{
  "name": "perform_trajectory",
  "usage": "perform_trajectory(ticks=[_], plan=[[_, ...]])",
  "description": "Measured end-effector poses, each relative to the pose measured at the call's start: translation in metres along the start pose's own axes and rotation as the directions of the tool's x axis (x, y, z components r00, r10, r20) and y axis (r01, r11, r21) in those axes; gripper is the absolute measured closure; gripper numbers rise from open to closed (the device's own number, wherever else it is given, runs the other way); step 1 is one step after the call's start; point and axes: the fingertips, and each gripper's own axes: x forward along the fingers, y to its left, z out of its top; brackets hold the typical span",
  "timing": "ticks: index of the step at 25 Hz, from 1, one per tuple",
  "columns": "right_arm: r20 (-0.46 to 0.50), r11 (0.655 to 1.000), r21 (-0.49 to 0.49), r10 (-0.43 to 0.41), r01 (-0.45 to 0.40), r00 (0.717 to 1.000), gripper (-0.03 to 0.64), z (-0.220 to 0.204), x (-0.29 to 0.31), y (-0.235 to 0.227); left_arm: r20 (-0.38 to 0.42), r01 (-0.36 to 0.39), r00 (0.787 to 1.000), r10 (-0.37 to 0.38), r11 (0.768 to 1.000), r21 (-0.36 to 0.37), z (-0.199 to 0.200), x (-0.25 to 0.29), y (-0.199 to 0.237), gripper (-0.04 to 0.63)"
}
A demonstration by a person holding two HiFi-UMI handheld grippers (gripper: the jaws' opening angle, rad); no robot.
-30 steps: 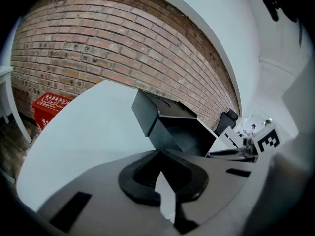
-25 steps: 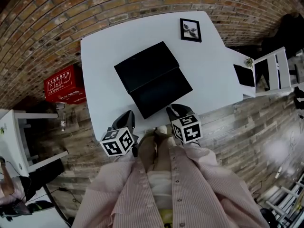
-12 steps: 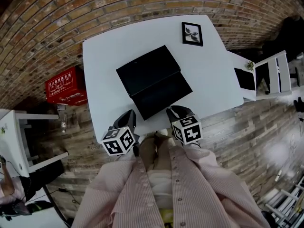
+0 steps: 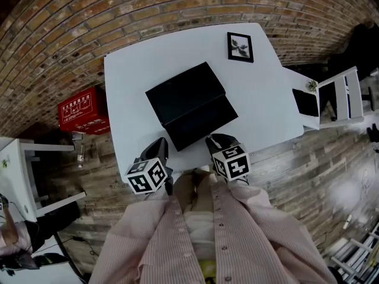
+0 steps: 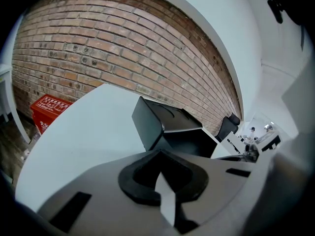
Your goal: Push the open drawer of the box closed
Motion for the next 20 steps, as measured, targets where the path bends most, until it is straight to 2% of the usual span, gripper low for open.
perform_trajectory(ticks=[20], plan=[[0.001, 1.000, -0.003, 0.025, -0.025, 1.000, 0.540, 0.016, 0.014, -0.001, 0.018, -0.021, 1.000, 0.021, 1.000, -0.013, 0.014, 0.005, 0.010, 0.600]])
